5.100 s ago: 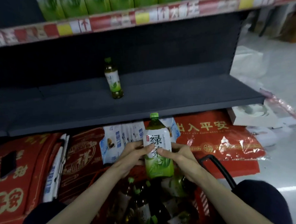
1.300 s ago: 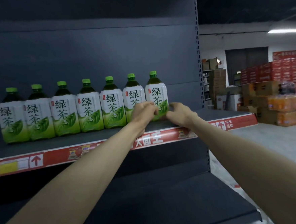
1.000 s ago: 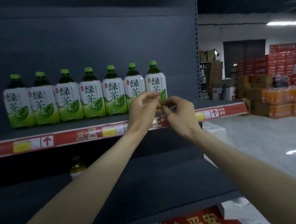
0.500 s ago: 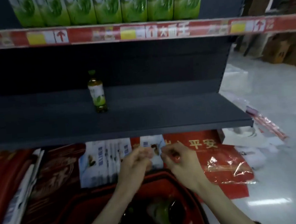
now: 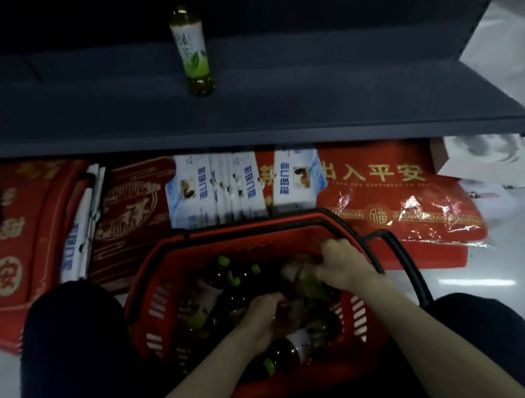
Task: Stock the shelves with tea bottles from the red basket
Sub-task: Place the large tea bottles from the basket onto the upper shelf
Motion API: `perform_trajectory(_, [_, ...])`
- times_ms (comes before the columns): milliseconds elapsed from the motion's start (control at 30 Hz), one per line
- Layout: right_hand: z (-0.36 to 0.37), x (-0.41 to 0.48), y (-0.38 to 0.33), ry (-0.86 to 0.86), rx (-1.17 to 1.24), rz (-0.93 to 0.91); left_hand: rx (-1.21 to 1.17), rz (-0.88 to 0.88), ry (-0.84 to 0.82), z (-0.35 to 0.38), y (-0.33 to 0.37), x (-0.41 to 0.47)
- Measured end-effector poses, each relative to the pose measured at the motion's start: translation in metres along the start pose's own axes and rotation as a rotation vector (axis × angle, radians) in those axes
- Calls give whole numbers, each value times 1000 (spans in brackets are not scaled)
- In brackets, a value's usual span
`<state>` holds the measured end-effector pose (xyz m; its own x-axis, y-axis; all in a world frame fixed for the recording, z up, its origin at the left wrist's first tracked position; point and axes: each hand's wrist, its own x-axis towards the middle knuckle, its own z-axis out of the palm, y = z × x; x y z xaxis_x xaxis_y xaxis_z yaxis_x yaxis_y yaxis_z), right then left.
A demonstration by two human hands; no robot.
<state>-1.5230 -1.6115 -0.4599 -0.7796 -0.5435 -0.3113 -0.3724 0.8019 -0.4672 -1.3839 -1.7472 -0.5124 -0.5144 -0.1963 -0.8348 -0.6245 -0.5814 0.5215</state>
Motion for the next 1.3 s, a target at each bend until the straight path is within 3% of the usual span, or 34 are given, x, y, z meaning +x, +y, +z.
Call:
perform_trajectory(200, [10,0,-5,-79,-87,83,-132,-117,-116,23,-2,5])
perform_trajectory(467, [15,3,0,-71,-106,77,-207,-177,-87,50,22,9])
perform_trajectory(700, [19,12,7,10,-2,71,-237,-218,-234,48,25,6])
perform_trajectory(867, [6,21,12,62,210,121,-194,-168,-250,31,30,3])
perform_trajectory(1000, [-7,20,8,-53,416,202,-145,-143,-259,13,23,-1])
perform_trajectory(1100, [-16,10,-3,-313,547,298,-27,-78,-228,3,22,-9])
perform_trajectory(1200, [-28,0,-7,-528,633,300,144,55,-146,-4,26,-21])
perform_trajectory(1300, [-29,1,-2,-611,760,327,265,201,-126,-9,30,-29])
